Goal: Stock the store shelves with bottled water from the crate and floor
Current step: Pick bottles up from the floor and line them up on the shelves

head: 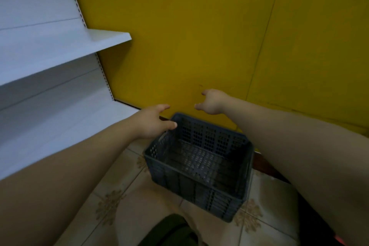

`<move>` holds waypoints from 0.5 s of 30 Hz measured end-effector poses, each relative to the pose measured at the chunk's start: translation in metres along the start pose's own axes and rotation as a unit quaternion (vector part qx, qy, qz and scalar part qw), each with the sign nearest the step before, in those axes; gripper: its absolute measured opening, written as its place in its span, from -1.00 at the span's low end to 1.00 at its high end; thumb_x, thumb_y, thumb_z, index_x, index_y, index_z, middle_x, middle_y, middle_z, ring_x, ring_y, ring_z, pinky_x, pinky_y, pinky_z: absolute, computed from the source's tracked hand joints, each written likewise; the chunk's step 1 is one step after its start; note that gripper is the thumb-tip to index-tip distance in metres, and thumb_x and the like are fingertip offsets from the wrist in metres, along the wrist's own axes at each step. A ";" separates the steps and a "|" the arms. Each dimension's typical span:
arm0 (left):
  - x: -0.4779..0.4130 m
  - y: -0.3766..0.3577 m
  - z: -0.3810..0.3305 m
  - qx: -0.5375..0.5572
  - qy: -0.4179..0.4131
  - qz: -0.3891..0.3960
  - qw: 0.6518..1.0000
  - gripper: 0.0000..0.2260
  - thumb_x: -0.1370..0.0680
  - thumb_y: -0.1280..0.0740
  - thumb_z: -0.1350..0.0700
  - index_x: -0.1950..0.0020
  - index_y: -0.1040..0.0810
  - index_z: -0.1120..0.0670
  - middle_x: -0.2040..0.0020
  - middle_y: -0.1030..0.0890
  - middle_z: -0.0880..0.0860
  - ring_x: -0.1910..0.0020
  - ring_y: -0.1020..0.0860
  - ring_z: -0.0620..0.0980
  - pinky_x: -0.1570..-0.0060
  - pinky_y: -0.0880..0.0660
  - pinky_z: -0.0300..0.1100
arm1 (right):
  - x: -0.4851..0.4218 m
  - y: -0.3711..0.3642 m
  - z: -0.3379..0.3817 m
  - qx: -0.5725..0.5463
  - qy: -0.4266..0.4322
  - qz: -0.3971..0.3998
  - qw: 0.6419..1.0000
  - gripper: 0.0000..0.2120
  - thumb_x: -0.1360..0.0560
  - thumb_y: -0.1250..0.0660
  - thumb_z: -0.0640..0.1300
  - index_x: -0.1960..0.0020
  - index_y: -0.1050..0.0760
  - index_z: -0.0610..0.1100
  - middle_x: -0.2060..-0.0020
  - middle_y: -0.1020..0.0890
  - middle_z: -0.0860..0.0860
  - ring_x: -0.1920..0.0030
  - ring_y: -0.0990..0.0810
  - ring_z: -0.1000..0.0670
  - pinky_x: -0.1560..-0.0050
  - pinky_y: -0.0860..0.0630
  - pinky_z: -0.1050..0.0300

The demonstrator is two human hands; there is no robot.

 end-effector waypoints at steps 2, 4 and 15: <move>0.003 0.007 0.005 -0.020 0.007 -0.009 1.000 -0.34 -0.57 -0.29 -0.10 -0.58 -0.07 0.01 -0.57 -0.11 0.01 -0.52 -0.15 0.05 -0.42 -0.17 -0.09 | -0.004 0.002 0.011 -0.006 0.019 0.004 1.000 -0.28 -0.62 -0.19 0.14 -0.59 0.04 -0.17 -0.57 -0.06 -0.12 -0.51 -0.17 -0.19 -0.41 -0.28 -0.04; 0.013 0.019 0.014 -0.038 0.025 -0.020 0.999 -0.35 -0.58 -0.28 -0.10 -0.57 -0.07 0.01 -0.57 -0.11 0.01 -0.52 -0.14 0.04 -0.42 -0.15 -0.11 | -0.007 0.008 0.035 -0.016 0.050 0.001 0.999 -0.29 -0.62 -0.20 0.12 -0.59 0.03 -0.16 -0.56 -0.11 -0.13 -0.48 -0.23 -0.20 -0.39 -0.32 -0.06; 0.180 0.101 0.106 -0.038 0.262 -0.188 0.946 -0.39 -0.55 -0.30 -0.13 -0.55 -0.15 -0.06 -0.54 -0.20 -0.03 -0.45 -0.29 0.03 -0.34 -0.22 -0.17 | 0.052 0.020 0.272 -0.020 0.363 -0.021 0.931 -0.33 -0.57 -0.28 0.14 -0.55 -0.16 -0.14 -0.52 -0.24 -0.08 -0.47 -0.28 -0.13 -0.37 -0.29 0.06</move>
Point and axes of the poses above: each hand's wrist, its own x-axis away from the middle knuckle, its own y-axis out of the back of the hand, z = x × y, the point moved 2 cm from there along -x, towards the middle knuckle
